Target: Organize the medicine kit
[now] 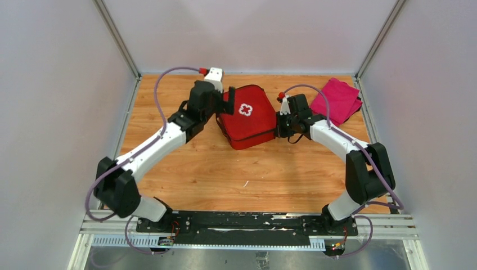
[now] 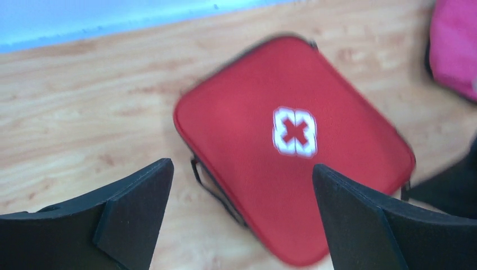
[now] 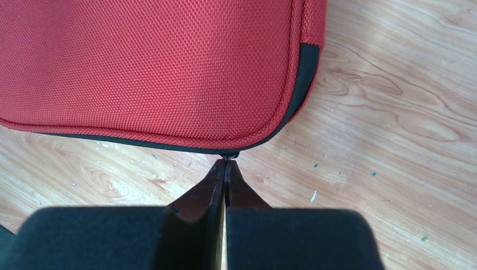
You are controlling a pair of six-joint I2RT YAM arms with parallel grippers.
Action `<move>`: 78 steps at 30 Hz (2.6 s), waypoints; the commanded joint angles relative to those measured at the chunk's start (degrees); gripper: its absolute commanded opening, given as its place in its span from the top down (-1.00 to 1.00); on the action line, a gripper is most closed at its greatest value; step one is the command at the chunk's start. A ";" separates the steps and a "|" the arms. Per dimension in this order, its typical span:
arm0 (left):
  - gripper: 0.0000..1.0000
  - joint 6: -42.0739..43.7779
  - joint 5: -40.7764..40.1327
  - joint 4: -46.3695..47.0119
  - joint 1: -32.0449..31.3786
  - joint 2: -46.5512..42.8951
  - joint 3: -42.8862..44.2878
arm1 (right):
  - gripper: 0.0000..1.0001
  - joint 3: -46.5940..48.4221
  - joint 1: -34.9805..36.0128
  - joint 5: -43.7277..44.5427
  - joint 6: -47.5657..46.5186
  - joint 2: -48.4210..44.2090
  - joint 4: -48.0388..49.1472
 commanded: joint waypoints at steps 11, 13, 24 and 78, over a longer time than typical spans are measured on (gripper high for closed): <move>-0.95 -0.27 25.27 -8.59 15.16 38.27 39.22 | 1.00 0.61 -0.62 -3.97 -1.73 -0.12 -0.50; -0.93 -0.77 29.98 -10.18 16.65 42.06 43.02 | 1.00 0.51 -0.71 -3.77 -2.11 -0.25 -0.91; -0.91 -0.20 47.61 -11.62 18.17 50.82 46.35 | 1.00 0.64 -0.68 -3.64 -2.45 0.18 -2.06; -0.99 46.80 16.38 -11.02 -22.29 -9.69 -16.69 | 1.00 4.76 0.91 -10.65 -14.68 3.84 -3.96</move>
